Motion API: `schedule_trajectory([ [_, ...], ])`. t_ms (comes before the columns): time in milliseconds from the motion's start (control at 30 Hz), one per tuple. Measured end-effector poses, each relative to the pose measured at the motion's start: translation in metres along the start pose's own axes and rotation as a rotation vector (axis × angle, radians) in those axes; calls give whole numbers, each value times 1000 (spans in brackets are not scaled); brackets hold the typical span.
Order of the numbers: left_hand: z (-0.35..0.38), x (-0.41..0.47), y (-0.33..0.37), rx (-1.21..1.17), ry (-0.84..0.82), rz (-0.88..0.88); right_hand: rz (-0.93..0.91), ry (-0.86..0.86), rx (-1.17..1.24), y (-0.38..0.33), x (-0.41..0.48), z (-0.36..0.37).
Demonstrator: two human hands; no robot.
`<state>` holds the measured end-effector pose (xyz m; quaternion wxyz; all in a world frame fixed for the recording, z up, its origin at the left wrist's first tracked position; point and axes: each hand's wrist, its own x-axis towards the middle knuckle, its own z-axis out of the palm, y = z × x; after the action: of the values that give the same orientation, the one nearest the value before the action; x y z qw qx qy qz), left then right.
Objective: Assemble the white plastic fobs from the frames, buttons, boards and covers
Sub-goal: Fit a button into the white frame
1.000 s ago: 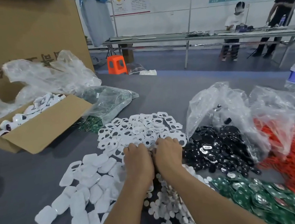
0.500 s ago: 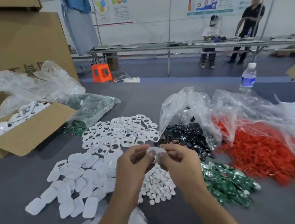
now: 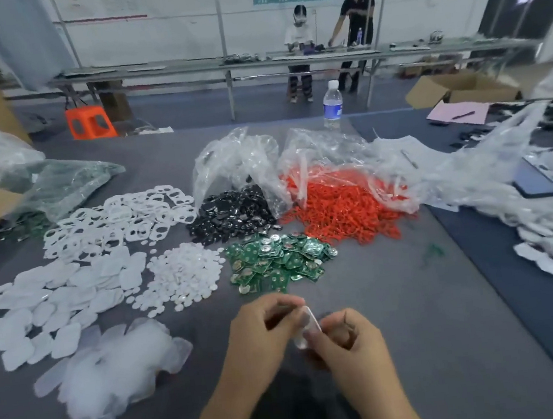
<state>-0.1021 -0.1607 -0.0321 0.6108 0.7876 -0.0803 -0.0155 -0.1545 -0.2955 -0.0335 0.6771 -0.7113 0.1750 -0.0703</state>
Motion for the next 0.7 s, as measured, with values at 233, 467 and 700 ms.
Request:
schedule_trajectory([
  [233, 31, -11, -12, 52, -15, -38, -327, 182, -378, 31, -4, -18],
  [467, 22, -4, -26, 267, -67, -7, -647, 24, -688, 41, 8, -24],
  [700, 35, 25, -25, 391, 96, 163, -374, 270, -507, 9, 104, -57],
])
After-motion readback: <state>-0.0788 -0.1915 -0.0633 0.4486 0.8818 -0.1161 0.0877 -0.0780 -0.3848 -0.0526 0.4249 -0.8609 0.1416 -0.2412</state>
